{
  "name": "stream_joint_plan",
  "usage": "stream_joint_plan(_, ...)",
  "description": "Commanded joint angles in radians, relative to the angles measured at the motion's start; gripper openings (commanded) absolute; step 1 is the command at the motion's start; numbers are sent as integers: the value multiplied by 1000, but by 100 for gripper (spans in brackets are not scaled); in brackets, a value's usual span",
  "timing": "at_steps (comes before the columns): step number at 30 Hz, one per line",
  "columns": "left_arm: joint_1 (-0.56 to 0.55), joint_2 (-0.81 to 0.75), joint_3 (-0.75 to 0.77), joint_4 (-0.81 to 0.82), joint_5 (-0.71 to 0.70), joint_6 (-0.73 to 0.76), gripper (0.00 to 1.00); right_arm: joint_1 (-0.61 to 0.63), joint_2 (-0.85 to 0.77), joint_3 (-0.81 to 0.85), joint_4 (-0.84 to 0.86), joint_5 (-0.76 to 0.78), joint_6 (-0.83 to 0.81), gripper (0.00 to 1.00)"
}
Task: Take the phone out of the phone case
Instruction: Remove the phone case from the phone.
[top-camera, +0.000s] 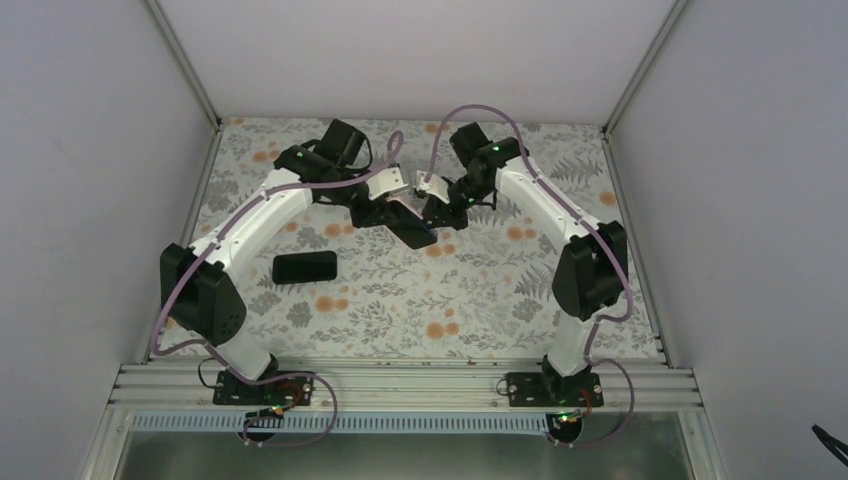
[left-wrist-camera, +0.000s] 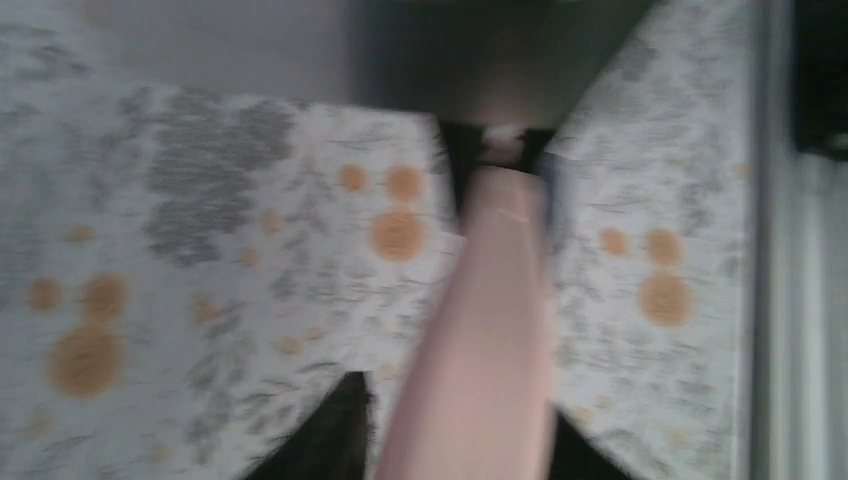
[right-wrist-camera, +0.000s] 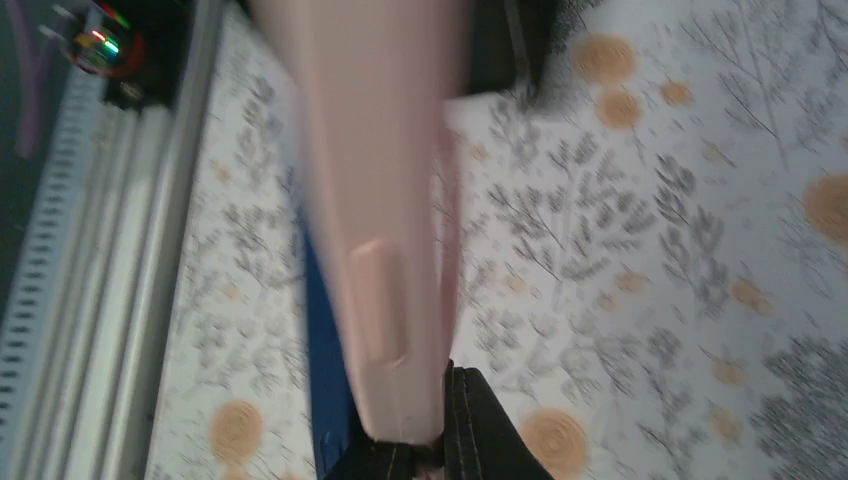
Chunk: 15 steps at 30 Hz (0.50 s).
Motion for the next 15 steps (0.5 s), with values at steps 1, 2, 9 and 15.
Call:
stream_joint_plan(1, -5, 74, 24, 631, -248, -103, 58, 119, -157, -71, 43, -523, 112, 3)
stream_joint_plan(2, -3, 71, 24, 640, -267, -102, 70, 104, -170, -86, 53, -524, 115, 3)
stream_joint_plan(9, 51, 4, -9, 717, -309, -147, 100, -40, -144, -75, -78, -553, 16, 3)
stream_joint_plan(15, 13, -107, -94, 787, -323, -141, 100, -156, -53, -50, -4, -556, 160, 3)
